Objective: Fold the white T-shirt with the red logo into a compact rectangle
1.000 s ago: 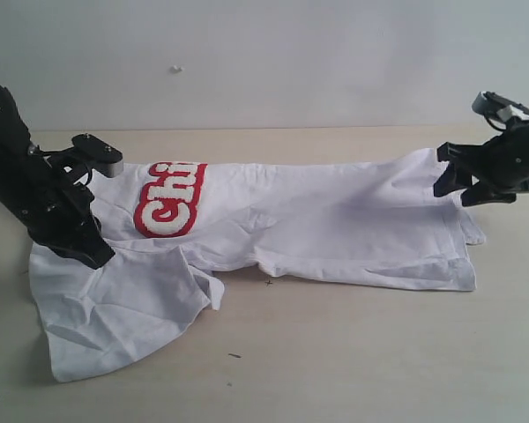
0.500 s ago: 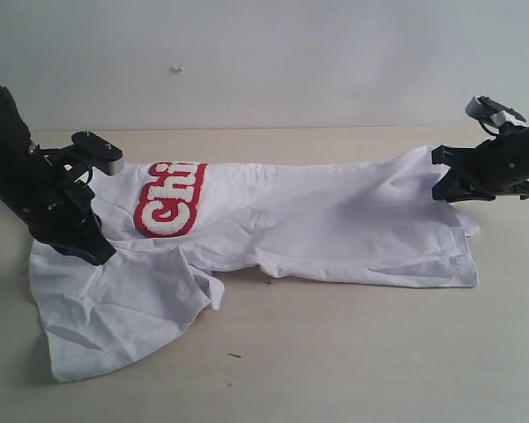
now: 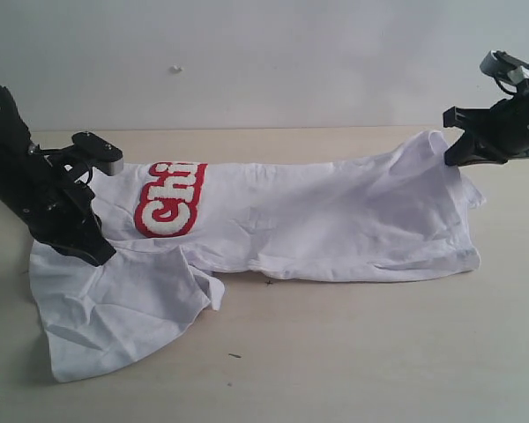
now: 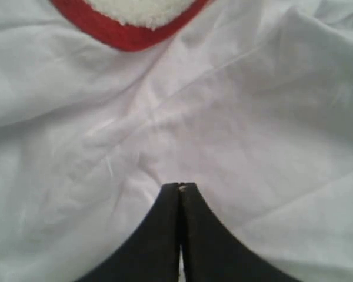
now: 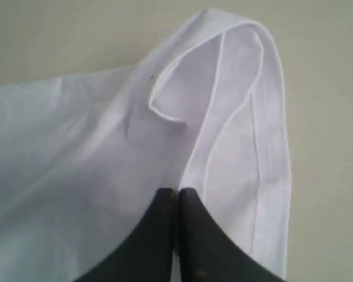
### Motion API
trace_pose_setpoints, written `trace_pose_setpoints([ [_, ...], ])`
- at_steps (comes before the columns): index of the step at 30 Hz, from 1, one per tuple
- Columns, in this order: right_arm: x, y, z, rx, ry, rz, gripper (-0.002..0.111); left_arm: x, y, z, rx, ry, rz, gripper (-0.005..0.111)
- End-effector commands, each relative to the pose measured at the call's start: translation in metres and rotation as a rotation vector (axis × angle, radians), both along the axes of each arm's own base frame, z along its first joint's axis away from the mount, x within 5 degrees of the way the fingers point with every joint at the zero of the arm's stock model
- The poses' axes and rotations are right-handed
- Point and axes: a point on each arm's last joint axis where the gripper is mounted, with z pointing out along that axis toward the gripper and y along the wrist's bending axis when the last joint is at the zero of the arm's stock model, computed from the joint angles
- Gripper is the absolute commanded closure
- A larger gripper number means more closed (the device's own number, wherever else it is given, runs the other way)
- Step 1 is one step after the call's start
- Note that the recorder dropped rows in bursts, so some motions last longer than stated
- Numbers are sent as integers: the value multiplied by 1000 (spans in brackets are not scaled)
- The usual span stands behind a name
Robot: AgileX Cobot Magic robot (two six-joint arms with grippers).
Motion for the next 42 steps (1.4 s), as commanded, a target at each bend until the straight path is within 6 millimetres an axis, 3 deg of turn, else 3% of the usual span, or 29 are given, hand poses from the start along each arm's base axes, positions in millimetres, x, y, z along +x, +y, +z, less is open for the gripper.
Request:
trace_pose_setpoints([
  [1, 0, 0, 6, -7, -17, 8, 107, -1, 0, 3, -5, -7, 1, 107],
  [5, 3, 0, 14, -6, -45, 20, 101, -1, 0, 3, -5, -7, 1, 107],
  [11, 2, 0, 15, -6, -22, 22, 65, -1, 0, 3, -5, -7, 1, 107],
  [13, 2, -1, 15, -9, -12, 9, 60, -1, 0, 3, -5, -5, 0, 107],
  [16, 5, -3, 18, -25, -27, 8, 60, -2, 0, 3, -5, -3, 0, 107],
  [21, 13, -6, 40, -45, -57, 9, 60, -1, 0, 3, -5, -8, -1, 107],
  [25, 19, 1, 50, 13, -124, 38, 59, -1, 0, 3, -4, -15, -5, 107],
  [29, 31, -2, 39, 24, -189, -45, 58, -2, 0, 3, -7, 6, -6, 107],
  [36, 41, -14, -2, -68, -151, -94, 58, -4, 0, 3, -7, 22, -13, 107],
  [38, 44, -15, -2, -73, -152, -76, 58, -4, 0, 3, -7, 22, -13, 107],
  [42, 50, -20, 17, -134, -140, -51, 58, -4, 0, 3, -7, 18, -15, 107],
])
